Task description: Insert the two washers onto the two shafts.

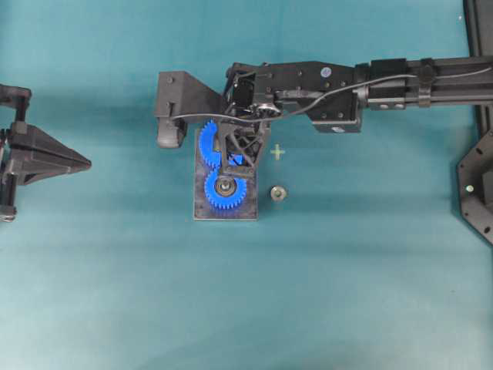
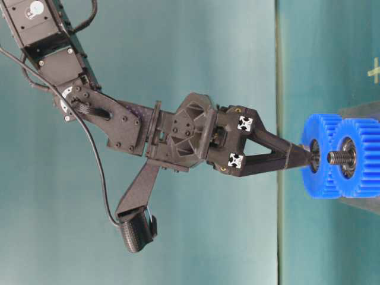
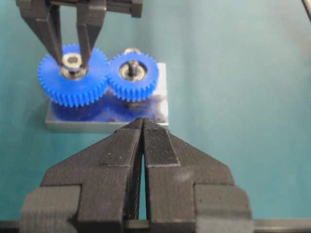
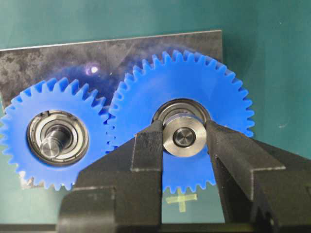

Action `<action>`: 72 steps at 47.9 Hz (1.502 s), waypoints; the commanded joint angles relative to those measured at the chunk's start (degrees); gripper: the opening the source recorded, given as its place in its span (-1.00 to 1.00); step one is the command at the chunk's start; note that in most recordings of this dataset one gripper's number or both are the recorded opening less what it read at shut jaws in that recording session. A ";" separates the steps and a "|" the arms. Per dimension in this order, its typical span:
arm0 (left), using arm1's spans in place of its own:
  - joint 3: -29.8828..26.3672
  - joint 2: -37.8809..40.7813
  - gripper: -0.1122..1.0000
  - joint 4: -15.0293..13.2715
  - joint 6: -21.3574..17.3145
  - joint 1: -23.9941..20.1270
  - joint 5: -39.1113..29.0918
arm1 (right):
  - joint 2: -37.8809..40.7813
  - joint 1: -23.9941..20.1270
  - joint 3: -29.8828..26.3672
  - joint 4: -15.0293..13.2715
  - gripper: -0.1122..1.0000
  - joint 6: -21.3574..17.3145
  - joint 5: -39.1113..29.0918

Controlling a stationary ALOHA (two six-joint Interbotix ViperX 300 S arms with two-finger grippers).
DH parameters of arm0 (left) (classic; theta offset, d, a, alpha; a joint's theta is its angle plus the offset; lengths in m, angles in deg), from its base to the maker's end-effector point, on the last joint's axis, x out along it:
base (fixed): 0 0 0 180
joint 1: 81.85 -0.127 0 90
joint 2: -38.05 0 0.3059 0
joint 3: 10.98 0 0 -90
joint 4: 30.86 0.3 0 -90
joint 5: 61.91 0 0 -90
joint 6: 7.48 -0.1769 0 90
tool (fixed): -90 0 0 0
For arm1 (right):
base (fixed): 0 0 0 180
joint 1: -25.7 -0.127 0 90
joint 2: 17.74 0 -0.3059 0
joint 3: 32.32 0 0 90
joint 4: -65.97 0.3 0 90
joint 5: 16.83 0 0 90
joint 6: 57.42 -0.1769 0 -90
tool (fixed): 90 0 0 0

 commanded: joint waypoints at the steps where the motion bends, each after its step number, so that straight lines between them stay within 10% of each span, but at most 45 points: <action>1: -0.97 0.18 -0.79 0.09 0.09 0.09 0.26 | -1.14 -0.09 -1.23 0.09 -0.22 -0.18 -0.09; 6: -0.97 0.18 -0.79 0.18 0.09 0.09 0.26 | -1.23 0.26 -1.32 0.18 -0.19 -0.62 -0.88; 16: -0.97 0.18 -0.79 0.09 0.09 0.09 0.26 | -2.02 0.70 -2.29 -0.09 0.68 -0.62 -4.13; 38: -0.97 0.26 -0.79 0.09 0.09 0.09 0.26 | -15.21 -2.46 7.12 -0.09 0.65 -3.43 -5.98; 55: -0.62 0.35 -0.79 0.09 0.09 0.09 0.26 | -23.38 -7.65 24.79 0.09 0.64 -9.14 13.10; 72: -0.53 0.35 -0.79 0.09 0.09 0.09 0.26 | -18.28 -9.14 31.11 0.09 0.63 -13.27 24.79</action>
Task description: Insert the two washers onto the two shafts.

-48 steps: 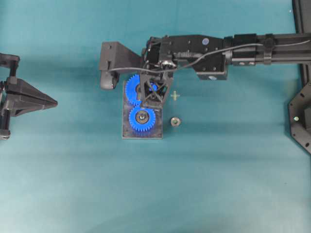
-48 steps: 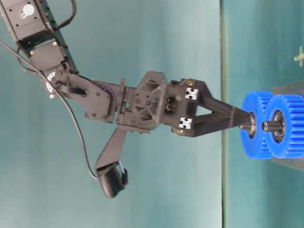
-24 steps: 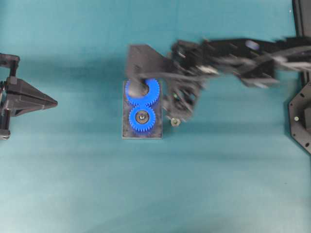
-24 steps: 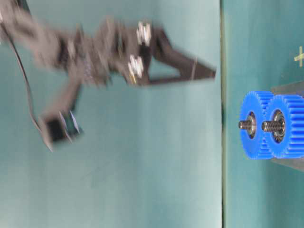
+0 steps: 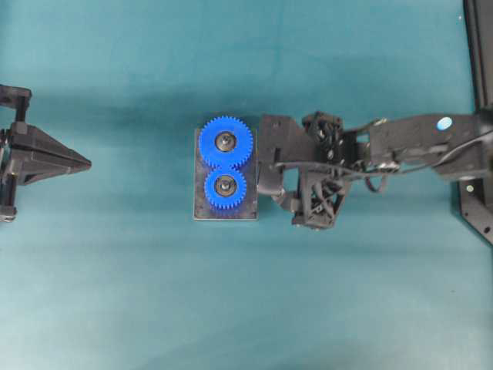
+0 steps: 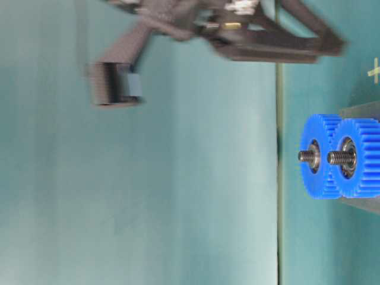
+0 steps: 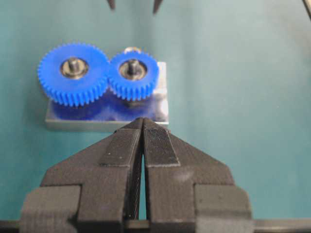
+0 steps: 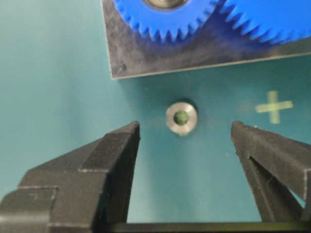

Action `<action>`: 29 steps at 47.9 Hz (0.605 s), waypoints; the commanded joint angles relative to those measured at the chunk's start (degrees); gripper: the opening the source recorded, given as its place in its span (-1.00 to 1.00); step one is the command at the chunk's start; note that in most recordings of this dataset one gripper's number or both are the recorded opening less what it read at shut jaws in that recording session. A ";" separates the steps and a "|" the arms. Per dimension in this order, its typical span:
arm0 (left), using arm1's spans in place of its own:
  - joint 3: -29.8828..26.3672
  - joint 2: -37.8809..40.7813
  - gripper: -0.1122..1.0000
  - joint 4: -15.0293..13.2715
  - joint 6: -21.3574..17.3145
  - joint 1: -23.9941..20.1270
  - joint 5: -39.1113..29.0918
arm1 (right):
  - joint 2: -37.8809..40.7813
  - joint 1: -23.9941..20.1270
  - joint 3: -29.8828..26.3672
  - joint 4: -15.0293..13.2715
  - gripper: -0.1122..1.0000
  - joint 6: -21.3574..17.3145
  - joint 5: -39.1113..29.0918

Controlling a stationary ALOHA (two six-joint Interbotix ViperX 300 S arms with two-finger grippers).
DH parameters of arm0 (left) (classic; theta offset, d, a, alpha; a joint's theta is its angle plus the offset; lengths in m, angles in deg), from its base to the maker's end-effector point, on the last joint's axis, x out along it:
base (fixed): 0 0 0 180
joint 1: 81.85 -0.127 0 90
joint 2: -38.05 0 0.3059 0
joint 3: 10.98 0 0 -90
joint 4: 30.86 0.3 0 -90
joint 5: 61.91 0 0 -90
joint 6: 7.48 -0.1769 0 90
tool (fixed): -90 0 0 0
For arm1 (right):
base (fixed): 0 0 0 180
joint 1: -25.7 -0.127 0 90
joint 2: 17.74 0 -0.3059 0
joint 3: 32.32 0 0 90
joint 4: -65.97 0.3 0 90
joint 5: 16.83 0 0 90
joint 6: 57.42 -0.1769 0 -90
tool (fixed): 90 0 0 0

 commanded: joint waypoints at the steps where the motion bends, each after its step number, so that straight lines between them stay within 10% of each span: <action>1: -0.53 0.44 -0.79 0.09 0.09 0.09 0.26 | 1.49 -0.44 -0.53 0.00 0.63 -0.53 2.20; 29: -0.70 0.35 -0.79 0.09 0.09 0.09 0.26 | 7.91 0.09 -1.05 -0.09 0.62 -0.53 3.08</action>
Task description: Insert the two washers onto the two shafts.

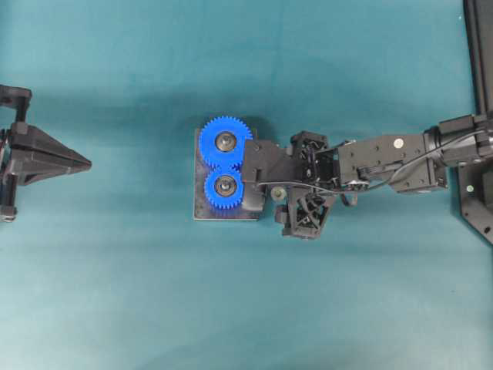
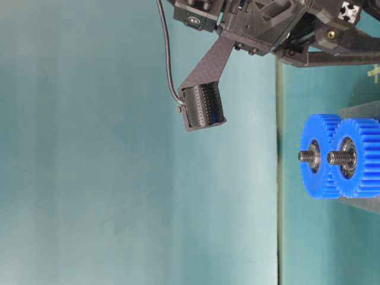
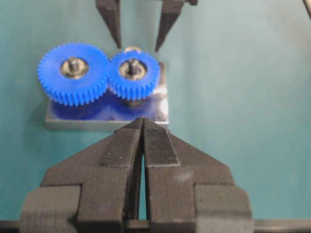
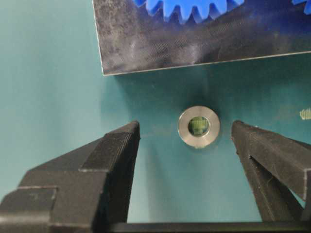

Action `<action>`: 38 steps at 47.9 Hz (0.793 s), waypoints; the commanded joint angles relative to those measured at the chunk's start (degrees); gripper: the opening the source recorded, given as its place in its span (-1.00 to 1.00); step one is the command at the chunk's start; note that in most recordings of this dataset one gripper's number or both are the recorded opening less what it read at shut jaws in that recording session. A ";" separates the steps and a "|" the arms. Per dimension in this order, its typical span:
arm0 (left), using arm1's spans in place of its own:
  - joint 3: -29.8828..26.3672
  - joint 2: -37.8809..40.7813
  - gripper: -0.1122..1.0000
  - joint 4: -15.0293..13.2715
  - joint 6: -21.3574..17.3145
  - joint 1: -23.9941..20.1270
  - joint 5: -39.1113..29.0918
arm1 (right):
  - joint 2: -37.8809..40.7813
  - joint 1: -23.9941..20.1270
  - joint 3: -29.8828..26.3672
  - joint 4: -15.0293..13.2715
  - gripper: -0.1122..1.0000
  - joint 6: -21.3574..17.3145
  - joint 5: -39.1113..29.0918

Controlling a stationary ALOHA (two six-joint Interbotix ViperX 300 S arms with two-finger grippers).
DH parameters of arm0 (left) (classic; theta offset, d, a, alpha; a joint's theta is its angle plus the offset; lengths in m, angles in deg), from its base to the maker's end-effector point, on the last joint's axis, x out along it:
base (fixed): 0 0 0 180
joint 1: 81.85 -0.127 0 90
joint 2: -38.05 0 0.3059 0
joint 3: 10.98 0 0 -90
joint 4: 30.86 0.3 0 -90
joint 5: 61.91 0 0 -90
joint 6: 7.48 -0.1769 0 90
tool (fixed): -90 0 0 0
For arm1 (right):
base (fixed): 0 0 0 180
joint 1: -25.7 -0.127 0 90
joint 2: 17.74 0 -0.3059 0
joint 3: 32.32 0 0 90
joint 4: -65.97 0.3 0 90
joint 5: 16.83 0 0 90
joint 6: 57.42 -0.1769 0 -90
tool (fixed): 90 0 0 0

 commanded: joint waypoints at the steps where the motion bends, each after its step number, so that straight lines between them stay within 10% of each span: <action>1: -0.88 0.26 -0.79 0.18 0.09 0.09 0.26 | -0.62 0.62 -0.26 0.00 0.62 -0.53 0.35; 38: -1.14 0.35 -0.79 0.09 0.00 0.09 0.26 | 2.81 0.79 -0.53 -0.09 0.45 -0.70 0.62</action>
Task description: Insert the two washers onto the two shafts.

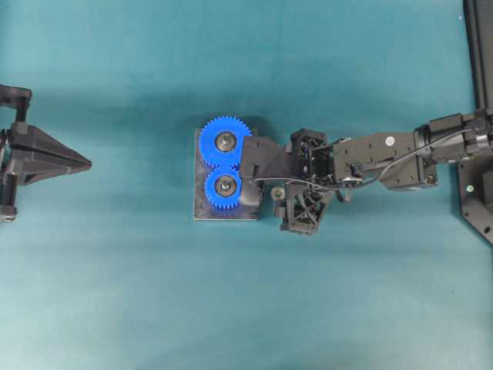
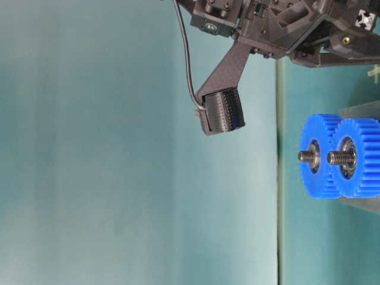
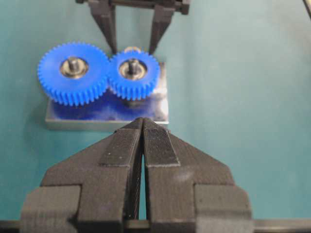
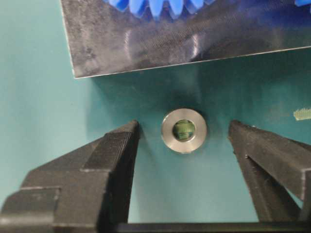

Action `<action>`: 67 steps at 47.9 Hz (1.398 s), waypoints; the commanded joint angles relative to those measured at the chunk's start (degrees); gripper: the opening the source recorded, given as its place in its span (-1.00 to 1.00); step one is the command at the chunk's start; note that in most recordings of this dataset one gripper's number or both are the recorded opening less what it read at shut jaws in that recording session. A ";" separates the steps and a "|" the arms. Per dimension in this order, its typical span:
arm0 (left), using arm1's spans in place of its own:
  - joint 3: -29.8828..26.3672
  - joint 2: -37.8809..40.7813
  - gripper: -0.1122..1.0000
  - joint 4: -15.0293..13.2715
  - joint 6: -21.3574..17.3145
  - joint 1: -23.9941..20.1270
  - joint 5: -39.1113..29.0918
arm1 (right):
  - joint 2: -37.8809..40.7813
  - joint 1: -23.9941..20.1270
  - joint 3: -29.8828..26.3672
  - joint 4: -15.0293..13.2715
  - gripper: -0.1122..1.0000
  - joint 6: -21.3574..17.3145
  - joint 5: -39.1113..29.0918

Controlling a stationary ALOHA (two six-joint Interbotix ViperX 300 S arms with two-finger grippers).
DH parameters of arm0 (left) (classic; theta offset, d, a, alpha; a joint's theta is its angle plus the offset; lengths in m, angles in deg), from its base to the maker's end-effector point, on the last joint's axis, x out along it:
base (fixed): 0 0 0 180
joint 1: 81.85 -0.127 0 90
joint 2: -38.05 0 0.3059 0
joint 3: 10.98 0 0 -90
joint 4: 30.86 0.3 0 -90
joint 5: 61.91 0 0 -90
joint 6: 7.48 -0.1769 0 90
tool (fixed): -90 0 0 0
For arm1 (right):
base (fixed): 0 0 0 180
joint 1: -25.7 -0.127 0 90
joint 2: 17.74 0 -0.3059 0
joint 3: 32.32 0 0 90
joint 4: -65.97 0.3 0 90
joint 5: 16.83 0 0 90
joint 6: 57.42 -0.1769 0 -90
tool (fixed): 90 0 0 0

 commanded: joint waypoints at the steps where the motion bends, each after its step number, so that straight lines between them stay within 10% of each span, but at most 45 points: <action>1: -1.14 0.26 -0.79 0.09 0.09 0.09 0.26 | 0.26 -0.18 -0.53 0.00 0.41 -0.70 -0.26; 32: -1.05 0.35 -0.79 0.09 0.09 0.09 0.26 | -1.05 0.35 -0.44 0.09 -0.22 -3.25 -1.85; 67: -1.23 0.70 -0.79 0.18 0.09 0.09 0.26 | -6.59 -1.14 -16.17 -5.80 -0.22 -2.11 -19.86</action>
